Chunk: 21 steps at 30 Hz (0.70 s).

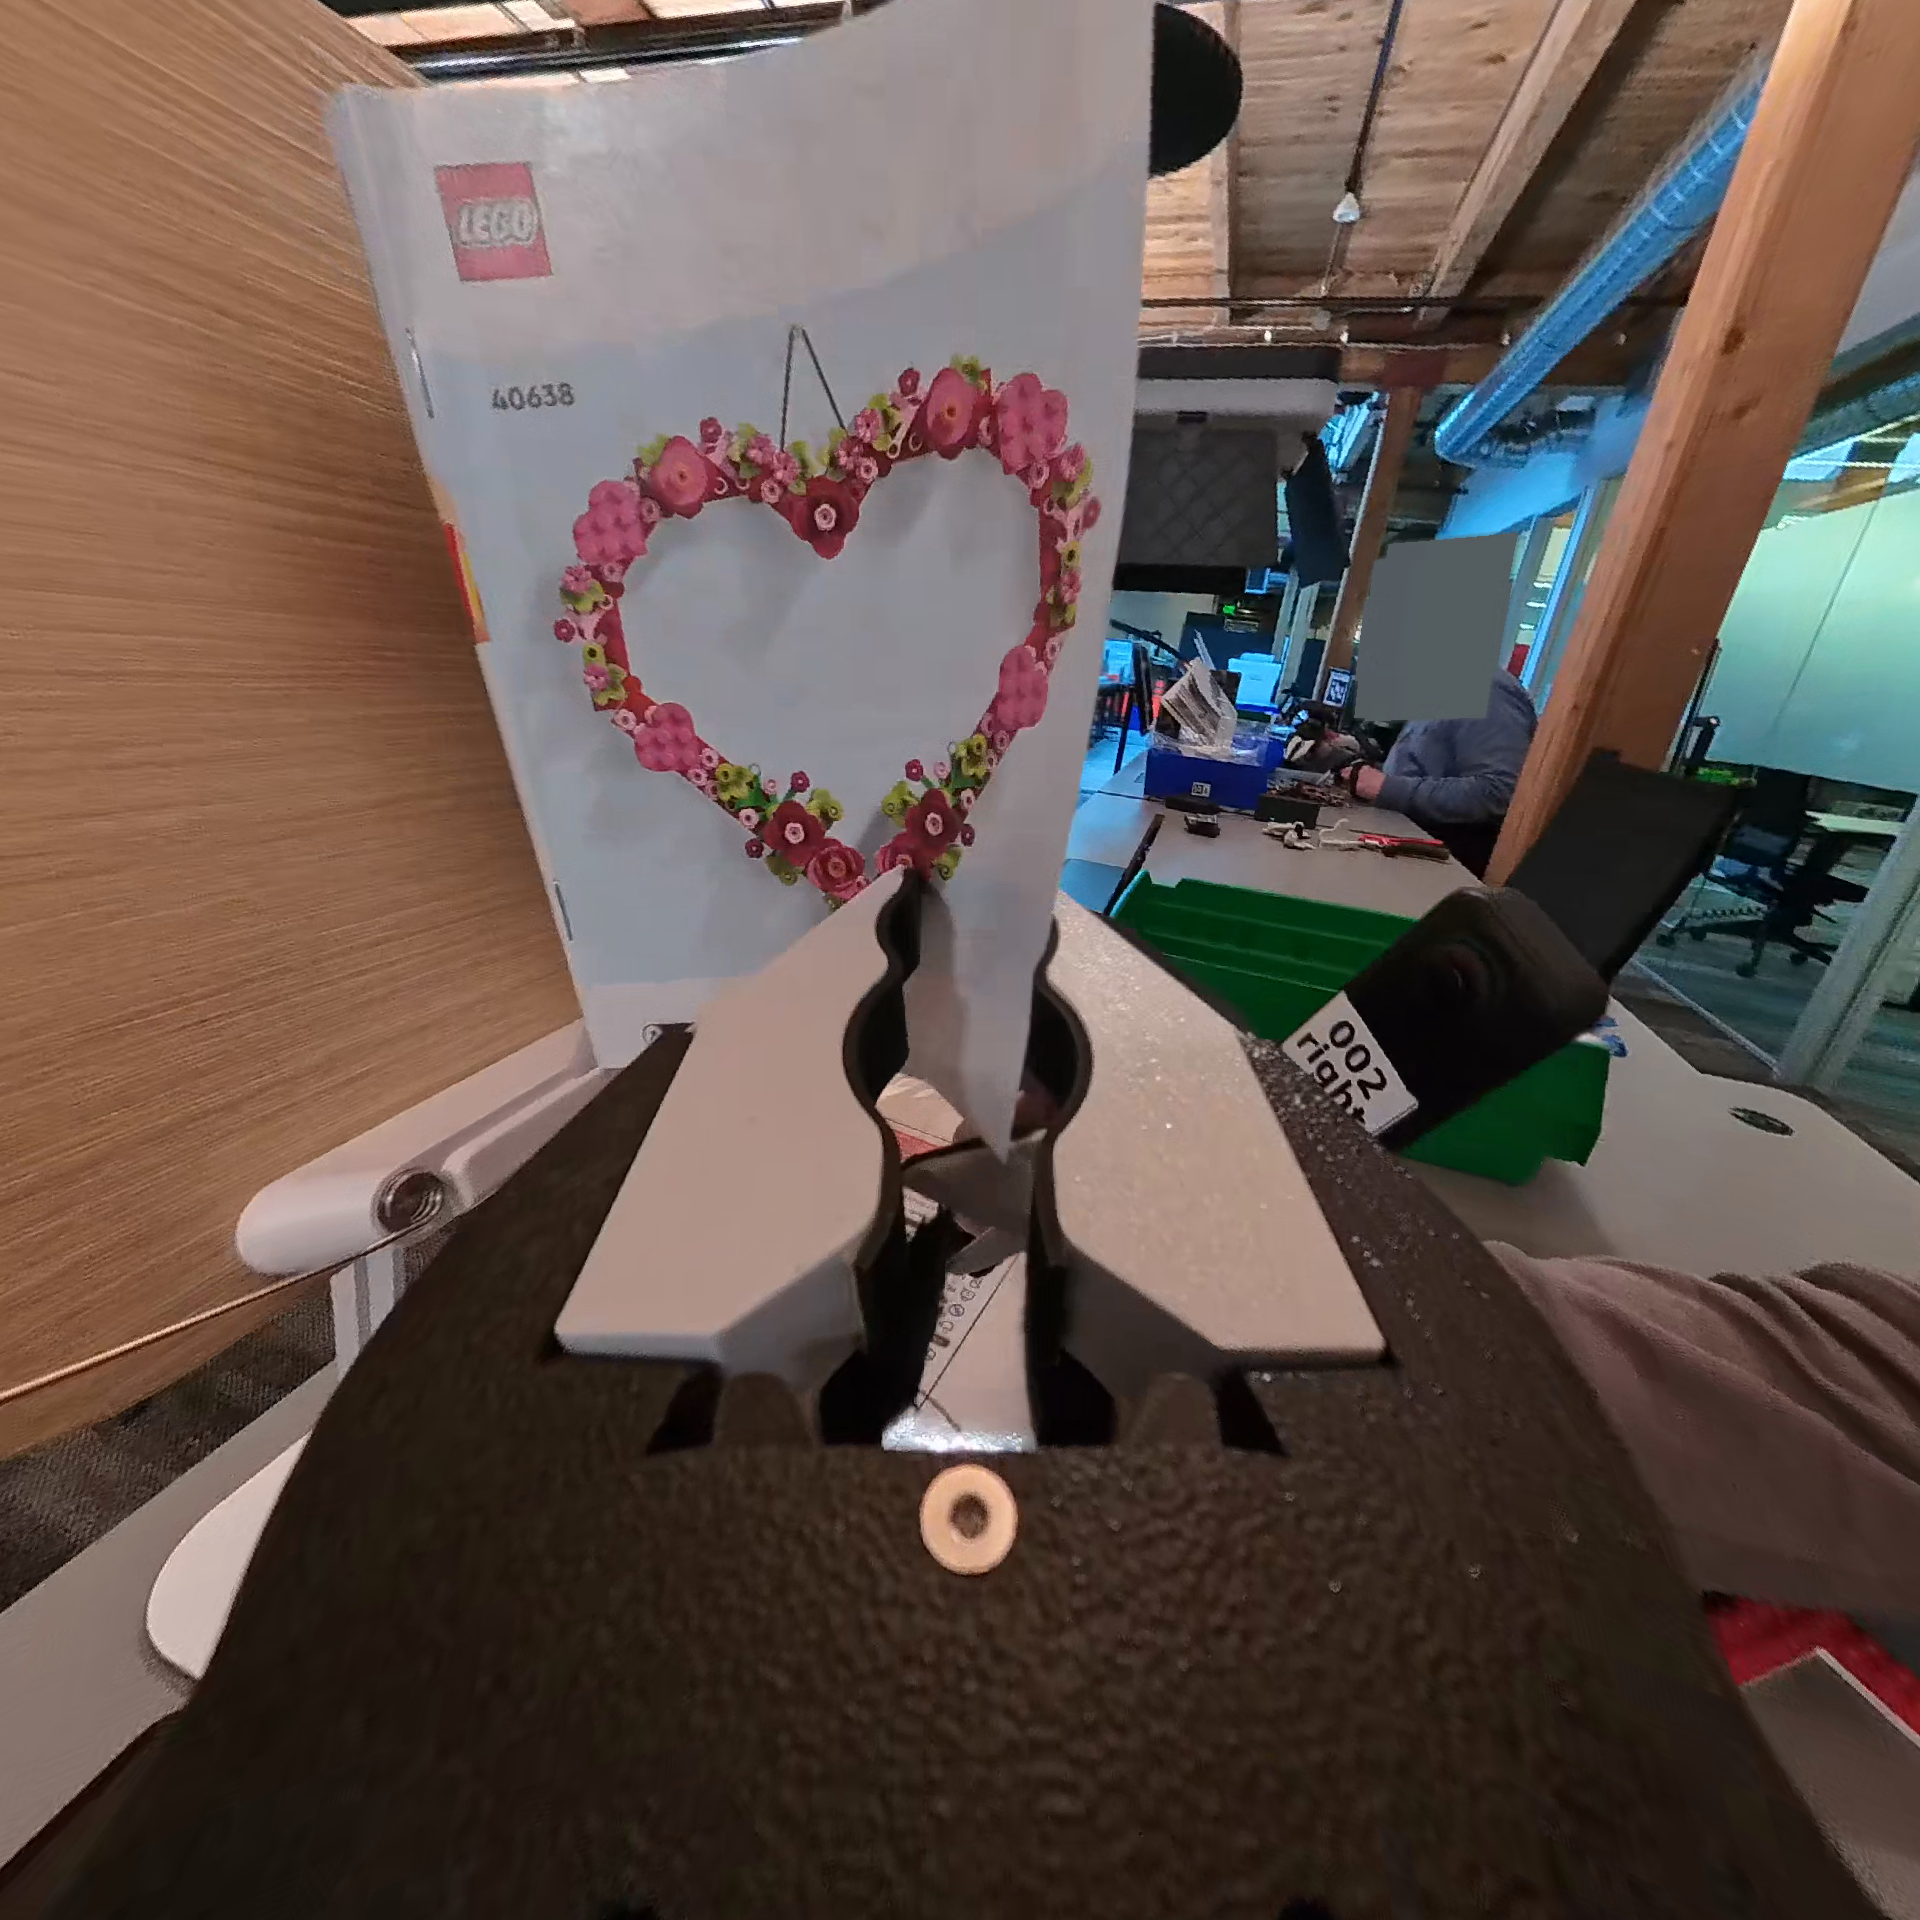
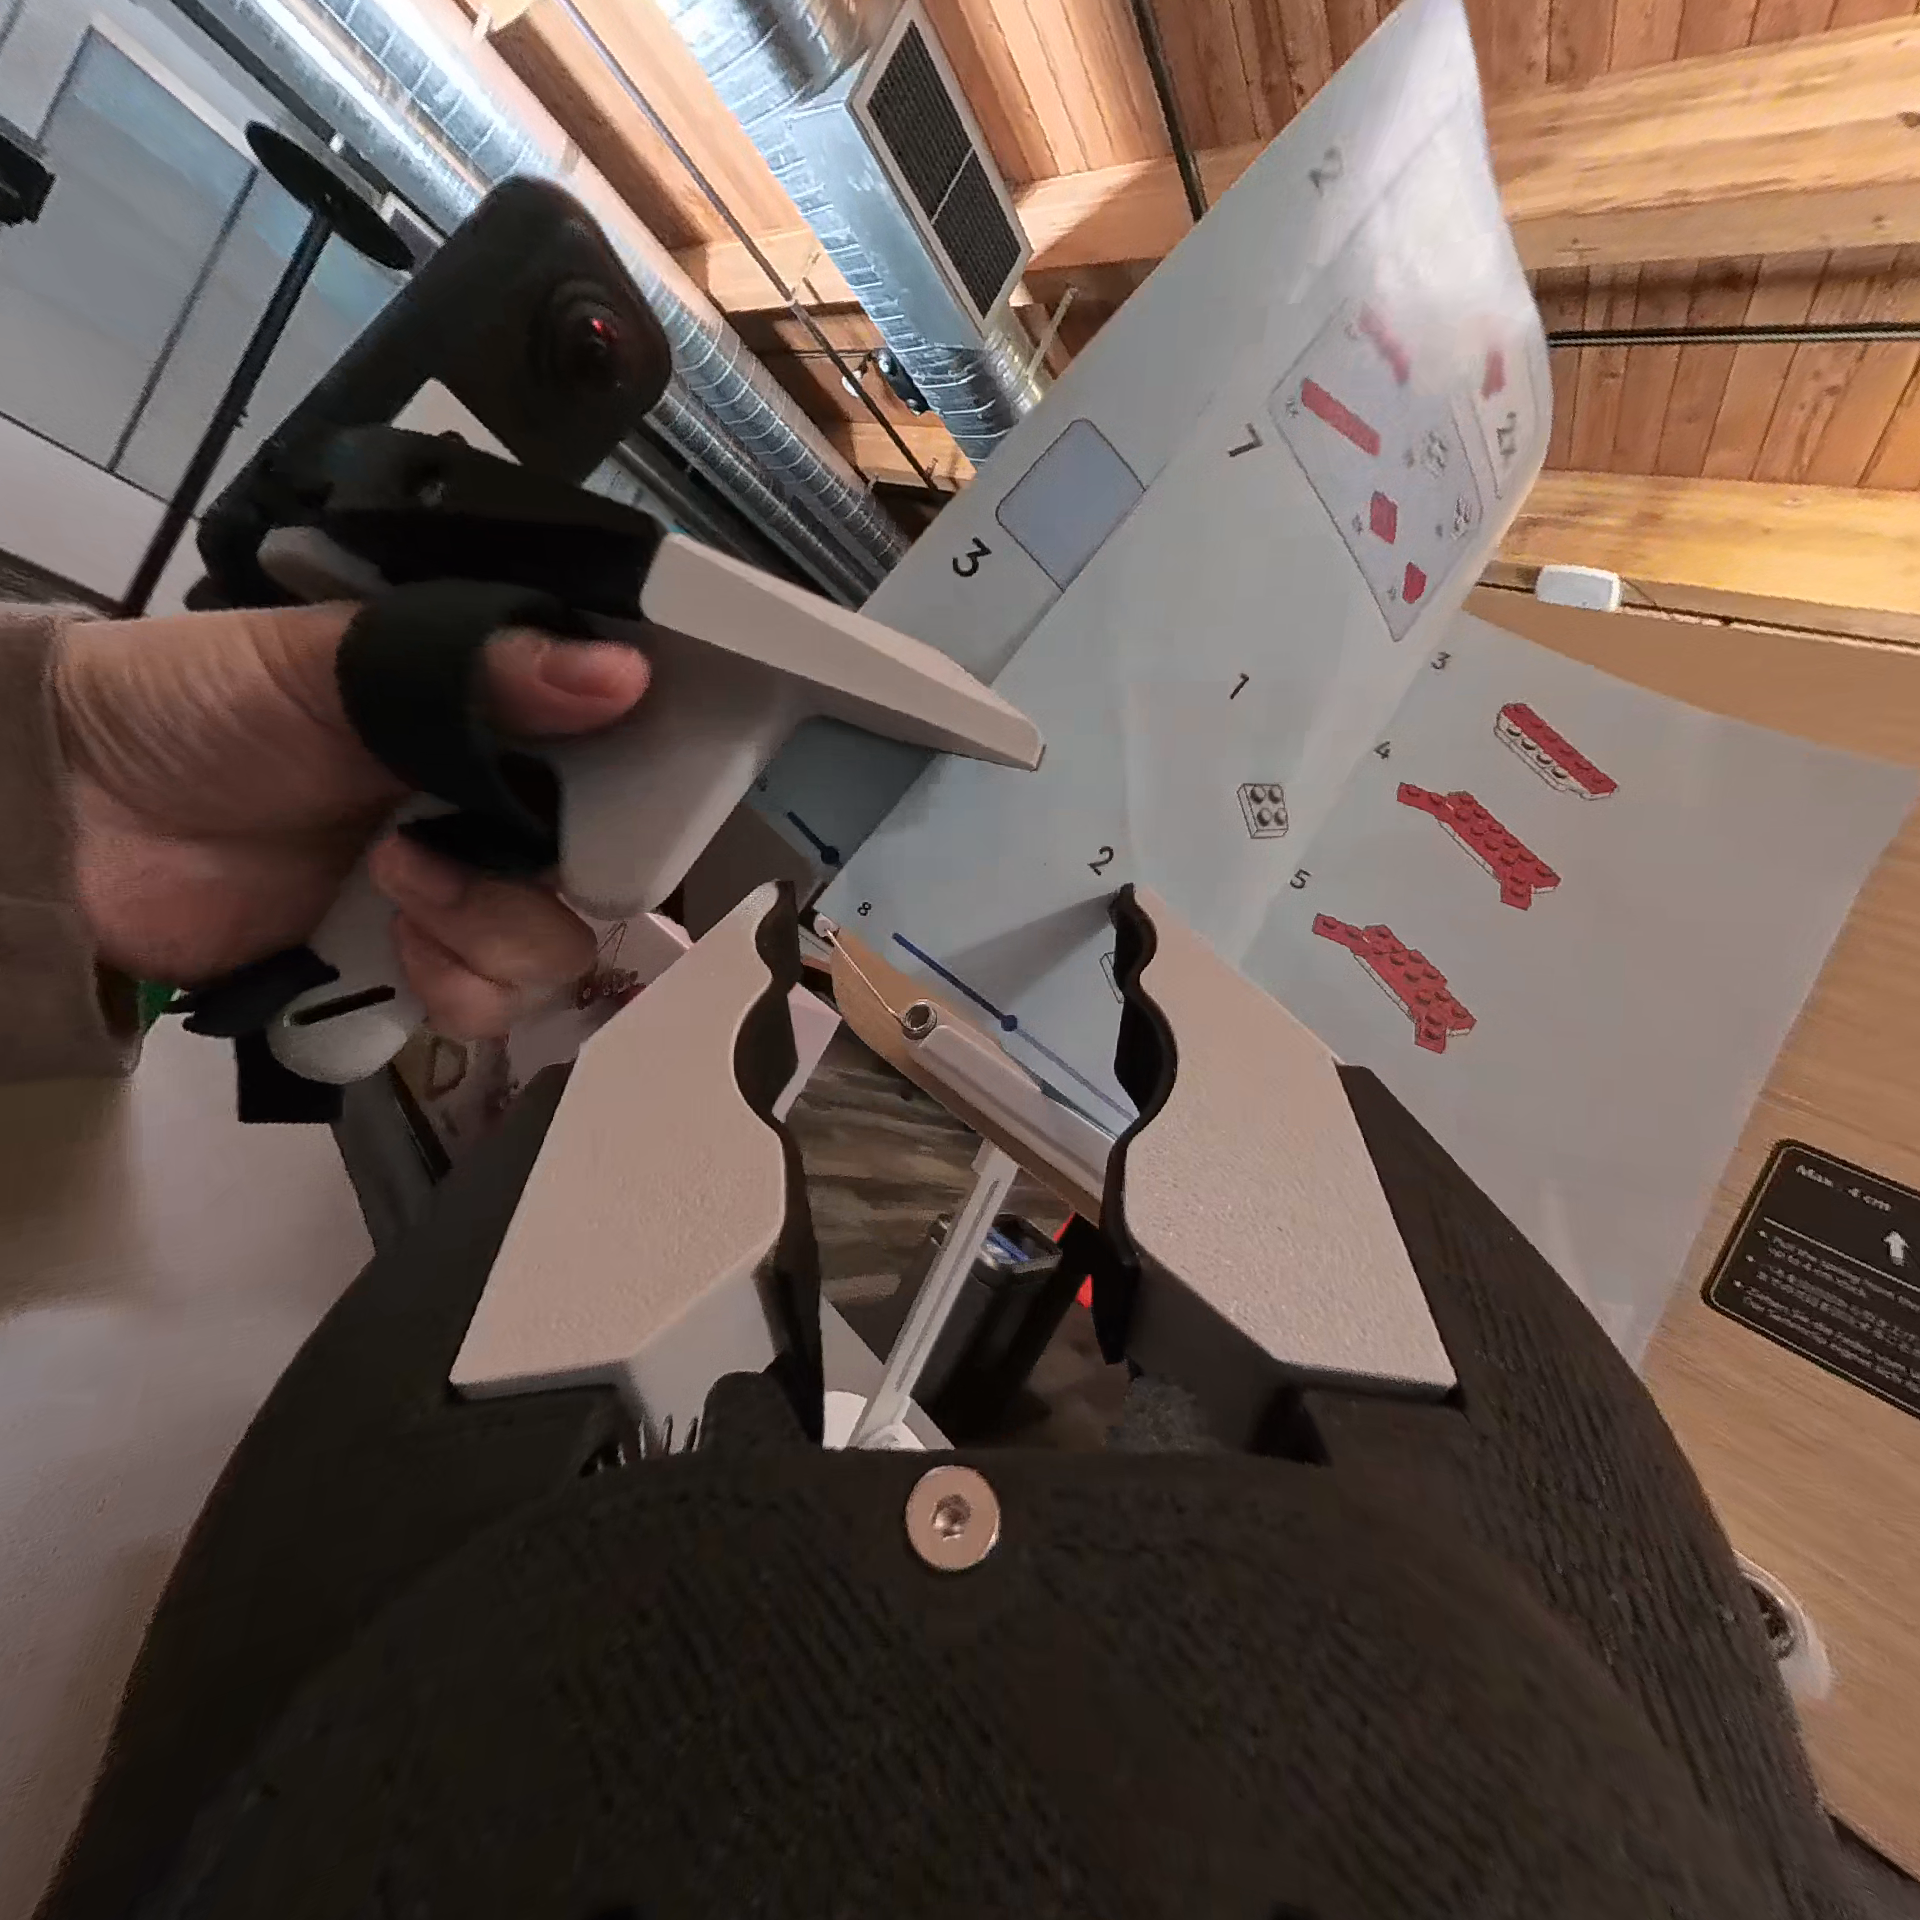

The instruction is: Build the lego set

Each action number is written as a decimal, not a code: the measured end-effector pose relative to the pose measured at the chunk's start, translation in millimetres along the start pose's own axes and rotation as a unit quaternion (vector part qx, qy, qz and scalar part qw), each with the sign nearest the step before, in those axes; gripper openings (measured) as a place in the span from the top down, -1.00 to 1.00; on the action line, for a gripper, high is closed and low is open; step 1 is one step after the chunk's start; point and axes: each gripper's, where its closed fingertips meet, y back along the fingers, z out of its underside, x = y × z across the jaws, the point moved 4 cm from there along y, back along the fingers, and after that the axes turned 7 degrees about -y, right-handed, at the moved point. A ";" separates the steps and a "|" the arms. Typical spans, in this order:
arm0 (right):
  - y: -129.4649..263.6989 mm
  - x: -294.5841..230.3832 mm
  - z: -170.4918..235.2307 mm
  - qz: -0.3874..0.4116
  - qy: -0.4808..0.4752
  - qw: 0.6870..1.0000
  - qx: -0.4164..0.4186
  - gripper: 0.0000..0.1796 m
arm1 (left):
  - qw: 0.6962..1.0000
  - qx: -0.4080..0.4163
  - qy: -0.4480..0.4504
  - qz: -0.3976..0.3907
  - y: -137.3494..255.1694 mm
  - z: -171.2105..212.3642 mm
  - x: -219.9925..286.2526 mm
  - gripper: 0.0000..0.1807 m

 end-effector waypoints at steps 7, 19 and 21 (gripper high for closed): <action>0.7 3.4 -1.3 -0.011 -0.019 1.000 -0.001 0.34 | 1.000 -0.002 -0.011 0.003 -2.1 0.2 2.2 0.84; 2.0 5.9 -2.1 -0.029 -0.060 0.998 0.007 0.35 | 1.000 0.001 0.005 0.024 -5.1 2.6 4.9 0.80; 2.2 6.8 -2.4 -0.029 -0.063 0.998 0.007 0.36 | 1.000 0.000 0.004 0.023 -5.2 2.6 4.4 0.79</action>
